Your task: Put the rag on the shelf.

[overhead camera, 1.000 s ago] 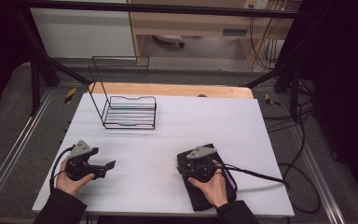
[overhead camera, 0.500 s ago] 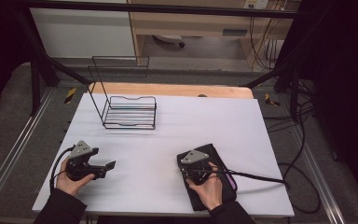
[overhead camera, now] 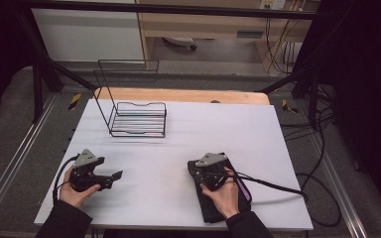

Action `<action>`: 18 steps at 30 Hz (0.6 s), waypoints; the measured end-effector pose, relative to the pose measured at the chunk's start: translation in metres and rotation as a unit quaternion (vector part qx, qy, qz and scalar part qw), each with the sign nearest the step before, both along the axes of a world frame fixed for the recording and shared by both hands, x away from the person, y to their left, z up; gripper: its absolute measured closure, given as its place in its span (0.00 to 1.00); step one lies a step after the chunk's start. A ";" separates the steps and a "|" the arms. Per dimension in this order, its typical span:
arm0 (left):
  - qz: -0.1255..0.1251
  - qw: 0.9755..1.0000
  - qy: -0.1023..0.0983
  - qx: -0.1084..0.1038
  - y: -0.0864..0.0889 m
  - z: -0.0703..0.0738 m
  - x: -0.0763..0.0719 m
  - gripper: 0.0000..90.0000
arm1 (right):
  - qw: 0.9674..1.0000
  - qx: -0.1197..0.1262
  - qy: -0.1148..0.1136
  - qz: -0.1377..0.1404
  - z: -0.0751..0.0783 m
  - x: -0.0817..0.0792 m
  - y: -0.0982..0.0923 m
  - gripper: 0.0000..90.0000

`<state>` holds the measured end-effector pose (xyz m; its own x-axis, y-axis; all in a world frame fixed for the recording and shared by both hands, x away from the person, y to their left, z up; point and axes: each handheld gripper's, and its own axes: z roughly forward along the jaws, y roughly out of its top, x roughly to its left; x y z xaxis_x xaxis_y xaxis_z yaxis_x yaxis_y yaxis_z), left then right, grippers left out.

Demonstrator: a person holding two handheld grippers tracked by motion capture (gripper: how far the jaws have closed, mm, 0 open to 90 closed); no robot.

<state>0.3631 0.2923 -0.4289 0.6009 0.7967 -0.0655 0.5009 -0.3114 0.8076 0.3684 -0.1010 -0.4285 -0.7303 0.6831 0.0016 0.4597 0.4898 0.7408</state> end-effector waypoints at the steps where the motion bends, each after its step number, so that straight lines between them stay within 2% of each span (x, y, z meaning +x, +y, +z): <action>1: 0.000 1.000 0.000 0.000 0.000 0.000 0.000 0.10 | 1.000 0.005 0.003 0.000 0.001 0.001 0.000 0.94; 4: 0.000 1.000 0.001 0.000 0.000 0.000 0.000 0.10 | 1.000 0.013 0.006 0.002 0.004 0.004 0.001 0.94; 7: 0.000 1.000 0.002 0.000 0.000 0.000 0.000 0.10 | 1.000 0.025 0.007 0.011 0.009 0.009 0.013 0.94; 14: 0.002 1.000 0.003 0.000 0.002 -0.001 0.001 0.11 | 0.999 0.033 0.006 0.015 0.011 0.023 0.047 0.94; 15: 0.002 1.000 0.003 0.000 0.002 -0.001 0.001 0.11 | 0.999 0.033 0.006 0.015 0.011 0.023 0.047 0.94; 18: 0.002 1.000 0.003 0.000 0.002 0.000 0.001 0.11 | 0.999 0.038 0.005 0.022 0.011 0.030 0.066 0.94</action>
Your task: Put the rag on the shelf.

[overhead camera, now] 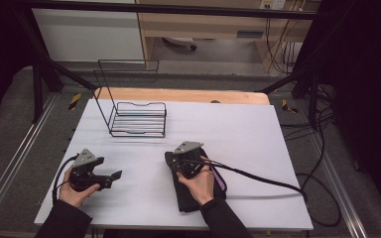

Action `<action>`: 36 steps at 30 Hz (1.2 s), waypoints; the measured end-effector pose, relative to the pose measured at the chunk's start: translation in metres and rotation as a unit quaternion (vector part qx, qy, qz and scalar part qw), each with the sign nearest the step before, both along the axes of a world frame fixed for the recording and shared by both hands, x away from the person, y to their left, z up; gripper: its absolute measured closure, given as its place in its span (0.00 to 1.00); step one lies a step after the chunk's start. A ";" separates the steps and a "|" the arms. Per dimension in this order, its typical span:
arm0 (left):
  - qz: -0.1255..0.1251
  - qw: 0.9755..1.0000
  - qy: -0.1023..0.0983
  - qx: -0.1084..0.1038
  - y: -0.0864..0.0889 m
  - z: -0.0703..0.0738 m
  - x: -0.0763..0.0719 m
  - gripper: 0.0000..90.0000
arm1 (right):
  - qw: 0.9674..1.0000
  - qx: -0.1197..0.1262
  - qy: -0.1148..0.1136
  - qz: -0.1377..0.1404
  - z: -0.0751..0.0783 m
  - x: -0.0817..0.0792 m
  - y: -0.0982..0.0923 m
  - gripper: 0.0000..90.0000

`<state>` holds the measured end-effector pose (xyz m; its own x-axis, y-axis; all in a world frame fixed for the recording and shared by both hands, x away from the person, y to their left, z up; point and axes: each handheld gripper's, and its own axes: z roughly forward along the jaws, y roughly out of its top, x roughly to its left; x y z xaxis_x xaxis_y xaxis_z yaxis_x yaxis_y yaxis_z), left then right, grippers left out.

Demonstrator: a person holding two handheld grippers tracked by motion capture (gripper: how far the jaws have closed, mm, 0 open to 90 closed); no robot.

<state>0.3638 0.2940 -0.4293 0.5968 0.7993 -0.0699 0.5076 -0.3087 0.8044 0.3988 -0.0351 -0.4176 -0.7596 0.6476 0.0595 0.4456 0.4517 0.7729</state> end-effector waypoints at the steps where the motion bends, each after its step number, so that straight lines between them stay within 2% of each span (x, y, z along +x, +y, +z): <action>1: 0.000 1.000 0.000 0.000 0.000 0.000 0.000 0.11 | 1.000 -0.001 0.002 0.002 0.000 0.002 0.004 0.94; 5: -0.002 1.000 0.001 0.001 -0.001 0.000 0.000 0.11 | 1.000 -0.009 0.003 0.008 -0.007 0.008 0.019 0.94; 7: -0.002 1.000 0.003 0.001 -0.002 0.000 0.000 0.11 | 1.000 -0.016 0.016 0.014 -0.015 0.011 0.022 0.92; 8: -0.002 1.000 0.003 0.001 -0.002 0.000 0.000 0.11 | 0.999 -0.019 0.021 0.016 -0.019 0.013 0.023 0.89; 10: -0.008 1.000 0.005 0.002 -0.005 0.000 -0.002 0.11 | 0.999 -0.011 0.025 0.020 -0.023 0.015 0.024 0.79; 11: -0.008 1.000 0.005 0.002 -0.005 0.000 -0.002 0.11 | 0.999 -0.011 0.025 0.020 -0.023 0.015 0.024 0.79; 12: -0.009 1.000 0.006 0.002 -0.006 0.001 -0.002 0.11 | 0.999 -0.003 0.021 0.024 -0.022 0.015 0.024 0.71; 13: -0.011 1.000 0.007 0.002 -0.007 0.001 -0.003 0.11 | 1.000 0.001 0.006 0.027 -0.016 0.014 0.021 0.58; 14: -0.013 1.000 0.008 0.002 -0.008 0.001 -0.003 0.11 | 1.000 0.001 0.006 0.027 -0.016 0.014 0.021 0.58; 15: -0.014 1.000 0.010 0.002 -0.010 0.001 -0.004 0.10 | 1.000 0.002 -0.008 0.030 -0.006 0.013 0.015 0.47; 19: -0.022 1.000 0.015 0.004 -0.020 0.003 -0.007 0.09 | 0.999 0.007 -0.022 0.022 0.014 0.009 -0.011 0.36; 20: -0.027 0.999 0.016 0.004 -0.028 0.006 -0.008 0.09 | 1.000 0.007 -0.022 0.018 0.017 0.008 -0.020 0.34; 21: -0.027 0.999 0.016 0.004 -0.028 0.006 -0.008 0.08 | 1.000 0.007 -0.022 0.018 0.017 0.008 -0.020 0.34; 22: -0.036 0.999 0.021 0.001 -0.037 0.008 -0.010 0.07 | 1.000 0.008 -0.022 0.007 0.021 0.004 -0.038 0.33; 24: -0.039 0.999 0.023 0.000 -0.042 0.009 -0.011 0.07 | 1.000 0.007 -0.018 -0.004 0.021 -0.001 -0.056 0.33; 25: -0.045 0.999 0.025 0.000 -0.048 0.010 -0.013 0.07 | 1.000 0.003 -0.018 -0.009 0.020 -0.004 -0.065 0.33; 26: -0.060 0.998 0.031 -0.002 -0.061 0.011 -0.016 0.08 | 1.000 0.000 -0.017 -0.013 0.018 -0.007 -0.073 0.34; 27: -0.060 0.998 0.031 -0.002 -0.061 0.011 -0.016 0.08 | 1.000 -0.003 -0.012 -0.016 0.016 -0.011 -0.082 0.35; 28: -0.065 0.997 0.033 -0.002 -0.068 0.011 -0.017 0.08 | 1.000 -0.003 -0.012 -0.016 0.016 -0.011 -0.082 0.35; 29: -0.071 0.997 0.039 0.001 -0.084 0.010 -0.020 0.11 | 1.000 -0.008 -0.004 -0.024 0.011 -0.017 -0.097 0.37; 30: -0.075 0.996 0.043 0.003 -0.092 0.010 -0.021 0.12 | 1.000 -0.007 0.000 -0.030 0.008 -0.021 -0.103 0.39; 31: -0.075 0.996 0.043 0.003 -0.092 0.010 -0.021 0.13 | 0.999 -0.007 0.007 -0.034 0.005 -0.024 -0.109 0.42; 34: -0.085 0.995 0.057 0.014 -0.116 0.006 -0.025 0.15 | 0.999 -0.014 0.028 -0.032 -0.004 -0.036 -0.120 0.55; 35: -0.095 0.993 0.066 0.021 -0.131 0.004 -0.028 0.15 | 0.999 -0.016 0.035 -0.027 -0.007 -0.040 -0.123 0.57; 36: -0.095 0.993 0.066 0.021 -0.131 0.004 -0.028 0.16 | 0.999 -0.018 0.041 -0.025 -0.010 -0.044 -0.125 0.60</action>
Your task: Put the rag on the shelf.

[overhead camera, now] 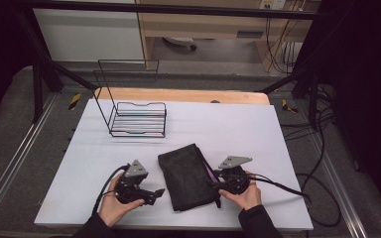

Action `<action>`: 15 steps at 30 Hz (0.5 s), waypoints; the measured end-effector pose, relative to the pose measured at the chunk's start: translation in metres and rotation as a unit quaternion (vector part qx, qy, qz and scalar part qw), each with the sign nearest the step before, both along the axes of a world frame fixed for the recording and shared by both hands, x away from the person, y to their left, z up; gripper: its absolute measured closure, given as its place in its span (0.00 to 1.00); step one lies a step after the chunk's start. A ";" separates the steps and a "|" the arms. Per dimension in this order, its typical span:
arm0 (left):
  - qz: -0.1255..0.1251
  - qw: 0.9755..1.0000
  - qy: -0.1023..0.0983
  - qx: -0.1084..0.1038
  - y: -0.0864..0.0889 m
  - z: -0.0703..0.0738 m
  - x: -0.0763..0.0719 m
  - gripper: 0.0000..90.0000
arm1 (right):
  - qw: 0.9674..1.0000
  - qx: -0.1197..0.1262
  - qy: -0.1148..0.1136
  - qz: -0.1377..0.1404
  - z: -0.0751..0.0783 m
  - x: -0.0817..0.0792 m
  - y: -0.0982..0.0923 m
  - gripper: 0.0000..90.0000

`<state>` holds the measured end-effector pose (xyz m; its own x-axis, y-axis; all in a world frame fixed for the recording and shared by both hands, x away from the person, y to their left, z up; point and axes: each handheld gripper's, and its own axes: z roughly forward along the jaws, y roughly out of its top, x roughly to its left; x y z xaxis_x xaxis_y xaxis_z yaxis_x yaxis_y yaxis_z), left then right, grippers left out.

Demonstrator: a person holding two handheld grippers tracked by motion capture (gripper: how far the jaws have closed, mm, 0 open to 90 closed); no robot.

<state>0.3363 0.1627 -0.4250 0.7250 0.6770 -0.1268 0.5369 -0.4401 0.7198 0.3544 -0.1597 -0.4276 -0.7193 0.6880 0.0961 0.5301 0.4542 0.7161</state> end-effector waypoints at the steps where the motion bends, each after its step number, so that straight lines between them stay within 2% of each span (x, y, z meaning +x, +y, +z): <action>1: -0.002 1.000 0.003 0.002 -0.006 -0.001 -0.001 0.16 | 1.000 0.000 0.000 0.000 0.000 0.000 0.000 0.60; 3: -0.003 1.000 0.013 -0.009 -0.022 -0.003 -0.002 0.21 | 1.000 -0.005 0.015 0.006 -0.008 -0.008 -0.004 0.68; 6: -0.005 1.000 0.018 -0.017 -0.030 -0.004 -0.004 0.28 | 1.000 0.005 0.028 0.000 -0.013 -0.008 -0.007 0.77; 7: -0.007 1.000 0.020 -0.019 -0.034 -0.005 -0.005 0.28 | 1.000 0.005 0.028 0.000 -0.013 -0.008 -0.007 0.77; 9: -0.010 0.999 0.023 -0.020 -0.038 -0.006 -0.006 0.30 | 0.999 0.012 0.030 -0.001 -0.013 -0.008 -0.006 0.91; 12: -0.008 0.999 0.027 -0.019 -0.041 -0.008 -0.009 0.33 | 0.999 0.023 0.034 -0.001 -0.009 -0.008 -0.008 0.96; 15: -0.004 0.999 0.034 -0.019 -0.043 -0.011 -0.011 0.34 | 0.999 0.030 0.017 -0.011 -0.003 -0.008 -0.012 0.97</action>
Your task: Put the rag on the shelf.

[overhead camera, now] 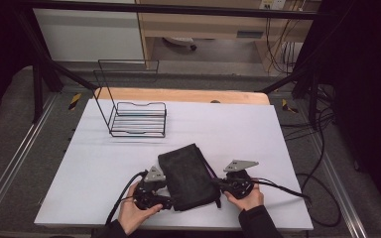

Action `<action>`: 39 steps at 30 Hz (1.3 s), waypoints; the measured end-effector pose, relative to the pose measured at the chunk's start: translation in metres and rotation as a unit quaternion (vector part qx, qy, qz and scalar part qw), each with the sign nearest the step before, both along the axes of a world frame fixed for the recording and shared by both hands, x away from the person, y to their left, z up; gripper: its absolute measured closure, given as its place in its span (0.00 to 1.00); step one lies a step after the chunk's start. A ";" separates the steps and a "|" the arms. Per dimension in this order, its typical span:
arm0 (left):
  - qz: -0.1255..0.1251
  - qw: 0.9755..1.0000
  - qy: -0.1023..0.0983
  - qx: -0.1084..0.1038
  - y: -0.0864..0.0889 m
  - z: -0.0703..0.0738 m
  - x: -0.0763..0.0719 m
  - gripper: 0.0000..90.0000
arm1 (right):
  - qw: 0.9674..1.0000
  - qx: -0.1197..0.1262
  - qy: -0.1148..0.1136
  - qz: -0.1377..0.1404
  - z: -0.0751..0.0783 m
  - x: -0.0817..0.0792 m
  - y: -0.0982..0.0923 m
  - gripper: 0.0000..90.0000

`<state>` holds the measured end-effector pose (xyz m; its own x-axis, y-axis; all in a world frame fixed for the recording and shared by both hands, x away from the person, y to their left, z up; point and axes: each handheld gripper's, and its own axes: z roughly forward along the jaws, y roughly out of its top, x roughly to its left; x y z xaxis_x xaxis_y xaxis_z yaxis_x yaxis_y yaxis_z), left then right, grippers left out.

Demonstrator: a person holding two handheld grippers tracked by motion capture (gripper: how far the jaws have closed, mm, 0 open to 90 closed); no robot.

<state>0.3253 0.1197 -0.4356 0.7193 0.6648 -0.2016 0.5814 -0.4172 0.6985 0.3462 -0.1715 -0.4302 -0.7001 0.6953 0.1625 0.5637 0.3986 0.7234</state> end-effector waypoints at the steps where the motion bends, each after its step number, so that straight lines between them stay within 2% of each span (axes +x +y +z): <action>1: 0.001 1.000 0.002 0.000 -0.001 -0.001 -0.001 0.35 | 1.000 0.000 -0.008 -0.004 0.003 0.000 -0.002 0.97; 2: 0.002 1.000 0.005 0.000 -0.003 -0.002 -0.002 0.35 | 1.000 0.000 -0.008 -0.004 0.003 0.000 -0.002 0.97; 3: 0.002 1.000 0.011 0.004 -0.006 -0.005 -0.004 0.37 | 0.999 -0.017 -0.026 -0.017 0.007 0.000 -0.005 0.97; 4: 0.002 1.000 0.011 0.004 -0.006 -0.005 -0.004 0.38 | 0.999 -0.024 -0.025 -0.019 0.007 0.001 -0.005 0.96; 6: 0.004 1.000 0.015 0.008 -0.011 -0.008 -0.006 0.40 | 0.999 -0.038 -0.008 -0.013 0.001 0.003 -0.004 0.92; 8: 0.011 1.000 0.016 0.010 -0.013 -0.010 -0.008 0.41 | 0.998 -0.060 -0.003 -0.005 -0.006 0.004 -0.001 0.81; 11: 0.017 1.000 0.026 0.003 -0.012 -0.009 -0.008 0.46 | 0.999 -0.048 -0.017 -0.017 -0.006 0.007 -0.005 0.67; 12: 0.025 0.999 0.037 -0.005 -0.013 -0.011 -0.009 0.48 | 0.999 -0.037 -0.019 -0.022 -0.005 0.009 -0.007 0.65; 13: 0.025 0.999 0.037 -0.005 -0.013 -0.011 -0.009 0.49 | 0.999 -0.037 -0.019 -0.022 -0.005 0.009 -0.007 0.65; 14: 0.029 0.999 0.037 -0.006 -0.013 -0.012 -0.010 0.50 | 0.999 -0.026 -0.019 -0.030 -0.006 0.012 -0.010 0.64; 18: 0.035 0.999 0.031 -0.001 -0.016 -0.012 -0.013 0.54 | 0.999 -0.026 -0.010 -0.031 -0.011 0.017 -0.008 0.64; 19: 0.038 0.999 0.032 0.000 -0.017 -0.012 -0.014 0.59 | 0.999 -0.031 -0.003 -0.029 -0.016 0.020 -0.006 0.66; 20: 0.038 0.999 0.038 -0.002 -0.018 -0.011 -0.015 0.59 | 0.999 -0.031 -0.003 -0.029 -0.016 0.020 -0.006 0.66; 22: 0.036 0.998 0.047 -0.004 -0.019 -0.011 -0.015 0.67 | 0.999 -0.019 0.012 -0.030 -0.018 0.020 -0.005 0.74; 26: 0.034 0.998 0.054 -0.010 -0.020 -0.012 -0.013 0.79 | 0.999 -0.009 0.022 -0.028 -0.018 0.018 -0.004 0.86; 29: 0.032 0.998 0.055 -0.013 -0.020 -0.012 -0.013 0.88 | 0.999 -0.006 0.028 -0.027 -0.018 0.018 -0.004 0.92; 32: 0.023 0.998 0.052 -0.013 -0.019 -0.011 -0.011 0.92 | 0.999 -0.006 0.032 -0.027 -0.017 0.018 -0.004 0.95; 34: 0.016 0.998 0.056 -0.017 -0.017 -0.011 -0.010 0.93 | 0.999 -0.004 0.031 -0.027 -0.015 0.017 -0.005 0.94; 35: 0.010 0.998 0.056 -0.015 -0.016 -0.010 -0.008 0.93 | 0.999 -0.005 0.023 -0.024 -0.014 0.017 -0.006 0.93; 38: 0.004 0.998 0.055 -0.013 -0.014 -0.007 -0.008 0.93 | 1.000 0.001 0.020 -0.023 -0.012 0.014 -0.007 0.87; 39: 0.001 0.998 0.055 -0.012 -0.013 -0.006 -0.007 0.94 | 1.000 0.008 0.008 -0.025 -0.010 0.012 -0.008 0.77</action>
<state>0.3180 0.1070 -0.4413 0.6907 0.6603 -0.2948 0.6561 -0.4007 0.6395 0.3578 -0.1791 -0.4399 -0.6626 0.7259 0.1847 0.5932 0.3580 0.7210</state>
